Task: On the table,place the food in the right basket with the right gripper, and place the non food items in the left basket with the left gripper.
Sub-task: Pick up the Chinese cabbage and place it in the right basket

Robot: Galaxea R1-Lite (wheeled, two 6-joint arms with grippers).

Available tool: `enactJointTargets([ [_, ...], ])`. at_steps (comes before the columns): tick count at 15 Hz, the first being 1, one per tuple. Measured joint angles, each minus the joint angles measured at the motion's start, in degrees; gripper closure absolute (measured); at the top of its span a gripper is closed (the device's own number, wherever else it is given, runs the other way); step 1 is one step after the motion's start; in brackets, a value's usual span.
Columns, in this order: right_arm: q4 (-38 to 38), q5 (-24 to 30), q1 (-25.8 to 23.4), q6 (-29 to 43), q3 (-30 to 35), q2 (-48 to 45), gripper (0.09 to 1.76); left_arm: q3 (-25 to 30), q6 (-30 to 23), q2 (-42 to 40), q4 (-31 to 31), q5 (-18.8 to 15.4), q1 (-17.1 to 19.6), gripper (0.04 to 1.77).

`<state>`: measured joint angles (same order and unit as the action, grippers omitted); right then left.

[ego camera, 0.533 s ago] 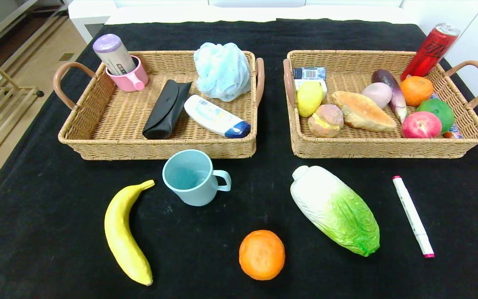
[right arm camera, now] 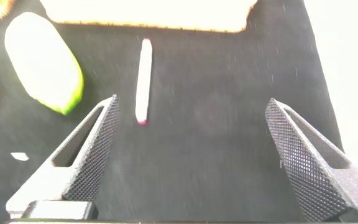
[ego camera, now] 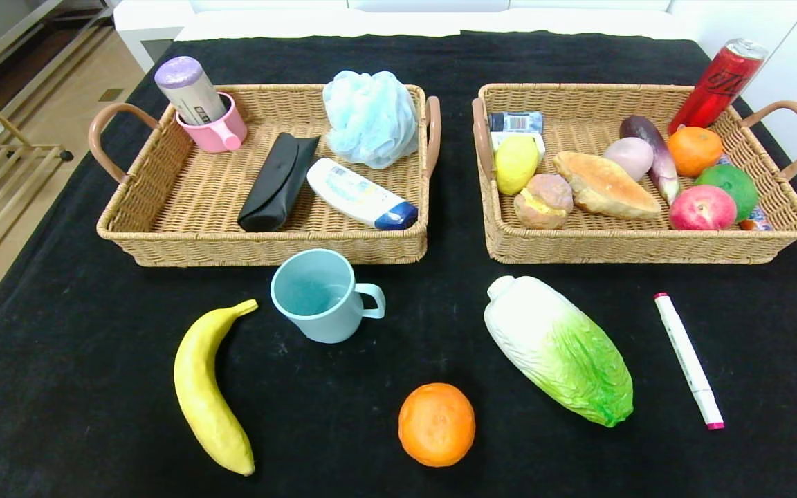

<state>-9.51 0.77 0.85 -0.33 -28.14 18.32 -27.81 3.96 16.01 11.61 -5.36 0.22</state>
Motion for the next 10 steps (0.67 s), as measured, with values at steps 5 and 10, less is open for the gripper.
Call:
enactJointTargets([
  [5,-0.16,4.11,0.72,-0.11,-12.19,15.35,0.14,-12.54,2.26,15.30,0.27,-3.04,-1.62,0.09],
  [10,-0.38,5.42,2.62,-0.30,-22.66,30.29,0.14,-21.44,2.65,28.54,0.66,-8.78,-2.83,0.09],
])
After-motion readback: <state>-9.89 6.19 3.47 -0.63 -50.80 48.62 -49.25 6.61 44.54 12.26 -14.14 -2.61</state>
